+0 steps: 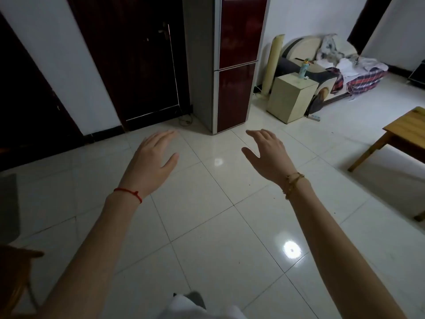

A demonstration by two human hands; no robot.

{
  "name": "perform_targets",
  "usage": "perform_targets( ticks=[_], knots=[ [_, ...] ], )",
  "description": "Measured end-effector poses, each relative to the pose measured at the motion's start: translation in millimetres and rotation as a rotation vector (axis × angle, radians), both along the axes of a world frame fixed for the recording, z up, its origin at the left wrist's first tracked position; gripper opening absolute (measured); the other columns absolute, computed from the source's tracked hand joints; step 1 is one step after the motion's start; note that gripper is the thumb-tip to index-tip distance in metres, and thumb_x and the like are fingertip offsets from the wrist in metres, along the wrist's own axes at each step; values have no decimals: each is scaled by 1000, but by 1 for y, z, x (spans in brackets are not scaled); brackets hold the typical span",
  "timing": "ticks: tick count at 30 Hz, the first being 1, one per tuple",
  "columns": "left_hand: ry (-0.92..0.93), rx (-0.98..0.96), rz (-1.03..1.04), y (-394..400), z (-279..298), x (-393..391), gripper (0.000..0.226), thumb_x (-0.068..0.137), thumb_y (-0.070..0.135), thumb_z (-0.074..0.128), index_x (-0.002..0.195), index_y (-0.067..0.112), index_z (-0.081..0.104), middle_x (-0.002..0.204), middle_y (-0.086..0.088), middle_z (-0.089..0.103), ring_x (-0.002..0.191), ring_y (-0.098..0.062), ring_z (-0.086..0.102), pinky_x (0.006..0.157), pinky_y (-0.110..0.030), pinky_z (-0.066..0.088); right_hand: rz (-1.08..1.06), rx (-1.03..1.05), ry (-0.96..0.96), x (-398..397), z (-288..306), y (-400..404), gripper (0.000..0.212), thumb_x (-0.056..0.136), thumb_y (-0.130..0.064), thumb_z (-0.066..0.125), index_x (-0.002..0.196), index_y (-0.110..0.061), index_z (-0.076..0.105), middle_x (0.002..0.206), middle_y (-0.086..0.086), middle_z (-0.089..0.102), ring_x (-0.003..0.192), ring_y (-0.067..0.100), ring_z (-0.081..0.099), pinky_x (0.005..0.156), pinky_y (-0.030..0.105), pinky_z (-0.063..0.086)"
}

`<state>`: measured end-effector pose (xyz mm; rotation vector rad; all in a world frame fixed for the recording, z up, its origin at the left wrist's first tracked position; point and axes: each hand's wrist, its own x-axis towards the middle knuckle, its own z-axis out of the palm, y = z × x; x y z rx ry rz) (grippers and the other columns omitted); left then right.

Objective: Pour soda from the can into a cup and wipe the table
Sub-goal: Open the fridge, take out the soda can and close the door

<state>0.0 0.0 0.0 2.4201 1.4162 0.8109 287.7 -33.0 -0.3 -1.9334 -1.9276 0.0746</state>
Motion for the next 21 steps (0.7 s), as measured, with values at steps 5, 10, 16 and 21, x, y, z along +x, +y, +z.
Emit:
perform_targets(
  ticks=[5, 10, 16, 21],
  knots=[
    [-1, -18, 13, 11, -13, 8, 51, 98, 24, 51, 147, 14, 39, 151, -3, 40, 141, -18, 33, 120, -45, 24, -1, -22, -3, 6, -9, 12, 53, 97, -40, 46, 144, -16, 38, 145, 2, 44, 139, 22, 32, 116, 40, 23],
    [16, -48, 32, 32, -27, 16, 52, 99, 26, 51, 147, 13, 38, 152, -3, 39, 142, -17, 31, 121, -41, 20, -2, -46, 2, 13, -23, 33, 54, 97, -41, 46, 144, -17, 38, 146, 1, 44, 140, 22, 30, 117, 41, 23],
    [22, -90, 39, 79, -46, 25, 51, 99, 27, 50, 147, 14, 38, 153, -2, 38, 143, -17, 31, 120, -44, 22, -1, -61, 16, 18, -42, 78, 52, 97, -40, 46, 144, -17, 38, 144, 1, 45, 139, 21, 32, 117, 40, 24],
    [13, -131, 47, 138, -55, 32, 52, 99, 27, 50, 148, 15, 37, 153, -1, 38, 143, -16, 30, 120, -44, 23, -6, -86, 42, 24, -55, 139, 52, 97, -40, 46, 143, -17, 39, 143, 1, 46, 138, 21, 33, 117, 41, 25]
  ],
)
